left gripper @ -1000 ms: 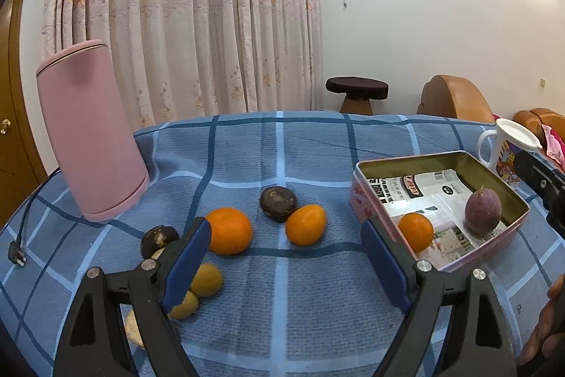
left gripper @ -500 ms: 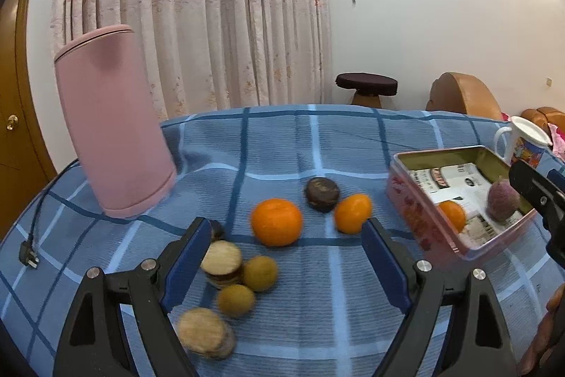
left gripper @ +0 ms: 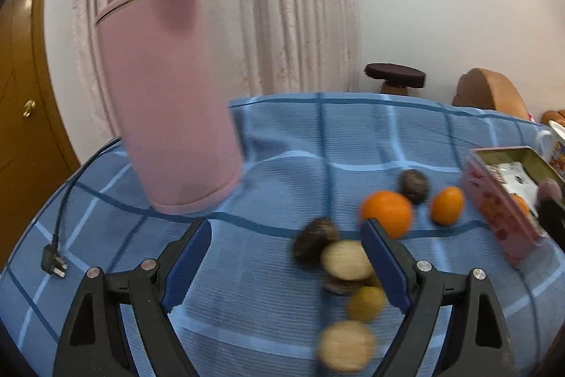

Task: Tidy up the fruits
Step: 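Grasp a cut mangosteen half with the right tool while the left tool grasps a whole mangosteen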

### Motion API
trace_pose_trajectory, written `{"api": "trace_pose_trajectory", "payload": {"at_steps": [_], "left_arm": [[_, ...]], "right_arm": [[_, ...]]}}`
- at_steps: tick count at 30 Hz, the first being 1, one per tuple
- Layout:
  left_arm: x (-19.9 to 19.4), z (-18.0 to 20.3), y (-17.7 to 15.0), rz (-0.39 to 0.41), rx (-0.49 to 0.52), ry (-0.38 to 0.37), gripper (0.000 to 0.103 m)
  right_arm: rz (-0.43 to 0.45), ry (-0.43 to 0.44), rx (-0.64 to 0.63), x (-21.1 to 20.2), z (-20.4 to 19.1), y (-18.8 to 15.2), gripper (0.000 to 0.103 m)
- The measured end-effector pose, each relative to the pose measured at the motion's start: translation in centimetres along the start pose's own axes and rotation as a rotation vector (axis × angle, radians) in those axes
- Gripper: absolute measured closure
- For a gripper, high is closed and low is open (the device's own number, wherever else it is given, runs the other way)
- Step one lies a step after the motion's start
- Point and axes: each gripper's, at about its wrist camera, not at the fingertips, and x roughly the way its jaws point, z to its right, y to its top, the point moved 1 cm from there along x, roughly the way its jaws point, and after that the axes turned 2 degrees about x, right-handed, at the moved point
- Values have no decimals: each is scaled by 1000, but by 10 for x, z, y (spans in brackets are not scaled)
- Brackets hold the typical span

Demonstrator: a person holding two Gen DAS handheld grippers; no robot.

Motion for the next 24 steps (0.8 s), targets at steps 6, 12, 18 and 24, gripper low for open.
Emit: {"api": "trace_pose_trajectory", "payload": {"at_steps": [6,12,18,24], "left_arm": [[11,-49,4,-23,-93,41,15],[15,-72,1,-48,-99,66,15],[15,-77,2,-63,-129,50,15],[18,-72,2,-66,-98,26,15]], "right_arm": [[-115,137,-53,18,-39,-8,9],[-246,262,-112,34,-81,-21,26],[-375,347,-177,50,-118,-39,39],[-464,366,-162,67,-129,-47,54]]}}
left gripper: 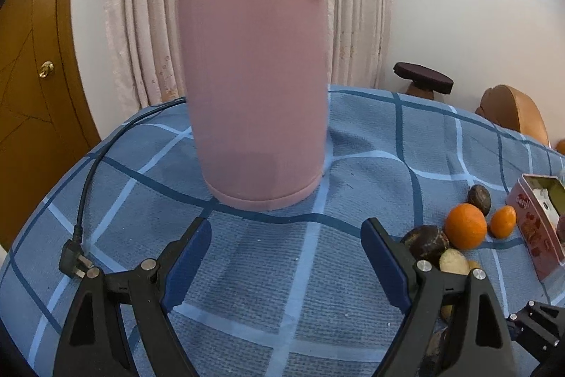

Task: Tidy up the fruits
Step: 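Grasp a cut mangosteen half with the right tool while the left tool grasps a whole mangosteen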

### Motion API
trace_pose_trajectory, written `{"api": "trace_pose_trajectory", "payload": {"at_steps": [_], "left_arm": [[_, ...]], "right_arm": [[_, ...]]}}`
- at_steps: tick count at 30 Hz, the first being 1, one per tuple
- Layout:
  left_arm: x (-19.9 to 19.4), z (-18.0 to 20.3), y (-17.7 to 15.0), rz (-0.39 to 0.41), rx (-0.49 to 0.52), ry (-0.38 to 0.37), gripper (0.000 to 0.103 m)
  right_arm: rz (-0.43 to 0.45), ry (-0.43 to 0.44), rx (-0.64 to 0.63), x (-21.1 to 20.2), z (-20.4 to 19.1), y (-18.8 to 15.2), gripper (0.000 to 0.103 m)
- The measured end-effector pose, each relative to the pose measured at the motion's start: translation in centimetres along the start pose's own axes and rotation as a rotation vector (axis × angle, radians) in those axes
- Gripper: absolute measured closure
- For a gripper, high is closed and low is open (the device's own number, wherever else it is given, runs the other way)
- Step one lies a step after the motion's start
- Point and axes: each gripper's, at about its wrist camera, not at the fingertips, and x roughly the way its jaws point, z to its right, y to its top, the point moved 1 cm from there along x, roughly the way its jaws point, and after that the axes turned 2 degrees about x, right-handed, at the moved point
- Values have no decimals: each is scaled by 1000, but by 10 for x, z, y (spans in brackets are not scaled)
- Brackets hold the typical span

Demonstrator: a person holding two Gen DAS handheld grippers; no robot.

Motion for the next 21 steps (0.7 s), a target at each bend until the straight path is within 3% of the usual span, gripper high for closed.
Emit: {"api": "trace_pose_trajectory", "payload": {"at_steps": [2,7,14,17,21], "left_arm": [[1,3,-1,-4,14,-3,15],[1,5,-1,1,20,-42,15],[-5,7,0,27,-13,-157,15],[-6,13,-1,29,-13,-238,15],[-3,30,4,14,4,-313,15]], "right_arm": [[7,16,6,-1,1,0,64],[76,72,35,-20,13,0,66],[279,-61,54,-70,46,1,66],[310,-135,82,-78,63,3,66],[314,-105,156,-80,81,4,66]]}}
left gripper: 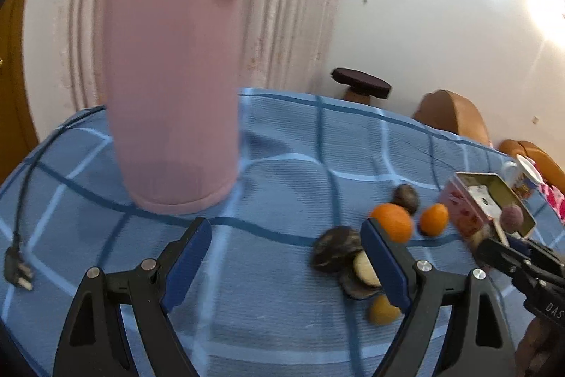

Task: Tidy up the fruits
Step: 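Grasp a cut mangosteen half with the right tool while the left tool grasps a whole mangosteen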

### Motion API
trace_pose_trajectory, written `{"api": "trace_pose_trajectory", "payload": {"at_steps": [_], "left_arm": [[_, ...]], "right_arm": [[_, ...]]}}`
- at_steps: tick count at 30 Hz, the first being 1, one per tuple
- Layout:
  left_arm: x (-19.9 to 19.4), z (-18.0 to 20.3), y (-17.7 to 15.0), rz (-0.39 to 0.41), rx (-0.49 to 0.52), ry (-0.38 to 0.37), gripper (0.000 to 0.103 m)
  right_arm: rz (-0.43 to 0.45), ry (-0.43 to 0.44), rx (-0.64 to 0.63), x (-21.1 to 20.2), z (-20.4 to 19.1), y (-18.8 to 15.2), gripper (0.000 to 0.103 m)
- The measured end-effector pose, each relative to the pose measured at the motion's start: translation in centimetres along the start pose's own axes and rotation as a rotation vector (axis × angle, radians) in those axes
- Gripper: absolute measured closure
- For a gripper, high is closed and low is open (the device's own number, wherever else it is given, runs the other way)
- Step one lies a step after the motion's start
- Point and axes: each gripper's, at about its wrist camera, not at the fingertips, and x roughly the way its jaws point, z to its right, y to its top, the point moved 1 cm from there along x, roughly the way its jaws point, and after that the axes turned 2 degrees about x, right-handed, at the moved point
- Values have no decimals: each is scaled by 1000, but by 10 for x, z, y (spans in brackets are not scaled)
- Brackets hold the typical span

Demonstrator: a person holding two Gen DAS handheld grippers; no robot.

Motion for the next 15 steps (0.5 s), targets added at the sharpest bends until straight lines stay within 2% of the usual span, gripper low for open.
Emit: {"api": "trace_pose_trajectory", "payload": {"at_steps": [3,8,11,13,15], "left_arm": [[13,11,4,-46,-34,-81,15],[51,30,6,-158,-9,30,17],[70,28,4,-231,-69,29,42],[71,22,2,-228,-103,-1,46],[67,22,0,-214,-91,-16,58]], "right_arm": [[2,-7,-18,0,-3,-1,66],[8,-3,-29,-5,-5,-3,66],[3,-2,-22,-4,-6,-5,66],[0,-5,-18,-2,-6,-5,66],[0,-7,-17,-1,-5,-4,66]]}}
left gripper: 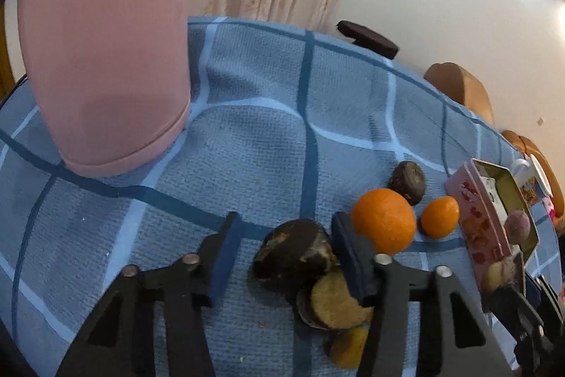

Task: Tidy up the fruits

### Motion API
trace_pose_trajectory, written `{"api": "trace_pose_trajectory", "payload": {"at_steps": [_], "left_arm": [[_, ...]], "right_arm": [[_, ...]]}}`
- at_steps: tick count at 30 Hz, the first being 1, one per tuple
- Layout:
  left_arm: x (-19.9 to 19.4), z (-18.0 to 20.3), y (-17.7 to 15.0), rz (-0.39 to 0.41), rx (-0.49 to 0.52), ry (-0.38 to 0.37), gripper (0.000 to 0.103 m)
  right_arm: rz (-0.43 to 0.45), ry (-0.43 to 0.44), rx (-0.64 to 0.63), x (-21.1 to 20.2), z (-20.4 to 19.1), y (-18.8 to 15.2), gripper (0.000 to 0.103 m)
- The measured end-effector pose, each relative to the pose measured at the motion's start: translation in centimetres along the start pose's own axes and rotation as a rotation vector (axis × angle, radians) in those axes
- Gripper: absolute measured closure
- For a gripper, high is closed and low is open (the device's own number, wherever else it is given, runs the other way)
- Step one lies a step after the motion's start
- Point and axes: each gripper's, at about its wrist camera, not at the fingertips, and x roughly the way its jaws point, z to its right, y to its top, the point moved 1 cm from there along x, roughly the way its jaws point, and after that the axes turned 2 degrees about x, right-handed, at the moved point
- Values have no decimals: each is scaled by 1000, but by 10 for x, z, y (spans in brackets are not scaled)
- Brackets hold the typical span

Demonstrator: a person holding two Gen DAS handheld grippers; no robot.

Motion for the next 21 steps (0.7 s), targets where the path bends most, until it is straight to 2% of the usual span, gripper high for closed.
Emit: {"api": "trace_pose_trajectory", "payload": {"at_steps": [1,3,6,11,13,15,18,21], "left_arm": [[-3,0,-2,13,2,-2,62],[-7,0,-4,35,6,13,62],[-23,-8,-8,90,-28,-32,68],[-65,-19,-10,278,-92,-65,68],[-74,-17,-9,322,-96,-67,68],[-80,-11,-11,353,-83,-49,68],[-85,14,-18,390,-14,-31,68],[-86,36,-24,400,51,-22,68]], "right_arm": [[2,-2,-1,0,0,0,66],[8,-7,-4,-1,1,0,66],[42,-23,-8,-7,2,2,66],[106,-58,-20,-17,2,5,66],[115,-71,-24,-18,1,6,66],[121,-78,-32,-19,1,7,66],[146,-85,-50,-24,4,8,66],[162,-76,-41,-29,9,11,66]]}}
